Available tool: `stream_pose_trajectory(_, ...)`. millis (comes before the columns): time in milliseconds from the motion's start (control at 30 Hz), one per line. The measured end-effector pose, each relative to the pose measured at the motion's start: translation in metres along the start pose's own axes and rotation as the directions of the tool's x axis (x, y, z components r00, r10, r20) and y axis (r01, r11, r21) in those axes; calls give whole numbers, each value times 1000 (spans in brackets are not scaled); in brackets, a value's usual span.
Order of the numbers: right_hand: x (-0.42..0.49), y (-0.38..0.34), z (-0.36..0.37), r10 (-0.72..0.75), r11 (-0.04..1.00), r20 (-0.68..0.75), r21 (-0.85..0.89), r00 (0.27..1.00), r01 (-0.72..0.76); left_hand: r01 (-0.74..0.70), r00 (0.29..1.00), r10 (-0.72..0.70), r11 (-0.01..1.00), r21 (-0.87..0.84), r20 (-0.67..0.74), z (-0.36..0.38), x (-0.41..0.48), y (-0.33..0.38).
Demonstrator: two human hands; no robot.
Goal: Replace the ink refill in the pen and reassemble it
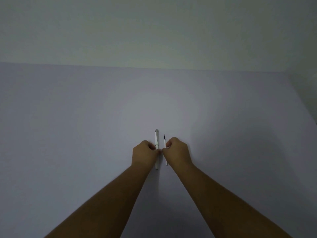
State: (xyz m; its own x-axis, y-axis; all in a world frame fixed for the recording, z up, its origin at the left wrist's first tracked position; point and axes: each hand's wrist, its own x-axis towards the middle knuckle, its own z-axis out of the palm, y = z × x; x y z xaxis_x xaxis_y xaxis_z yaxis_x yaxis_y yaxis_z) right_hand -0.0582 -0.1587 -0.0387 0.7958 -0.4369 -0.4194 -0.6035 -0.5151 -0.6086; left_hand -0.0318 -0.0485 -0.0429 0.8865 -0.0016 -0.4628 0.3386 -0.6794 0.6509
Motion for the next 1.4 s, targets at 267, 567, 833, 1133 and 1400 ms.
stream_pose_trajectory(267, -1, 2, -2, -9, 1000, 1, 14, 1000, 9, -6, 1000, 7, 1000, 31, -13, -2, 0, -1)
stream_pose_trajectory(567, -4, 6, -3, -28, 999, -9, 26, 1000, 28, -15, 1000, 15, 999, 37, -17, -2, -1, -3)
stream_pose_trajectory(833, -5, 8, -1, -18, 999, -24, 27, 1000, 18, 4, 999, -3, 1000, 11, -43, -4, -1, -8)
stream_pose_trajectory(1133, -6, 8, 0, -27, 1000, -18, 3, 999, 27, -3, 999, 3, 1000, 9, -34, -4, -2, -7)
stream_pose_trajectory(1400, -9, 5, -3, -19, 1000, -6, 18, 1000, 19, 2, 999, -2, 1000, -6, -39, -8, -5, -5)
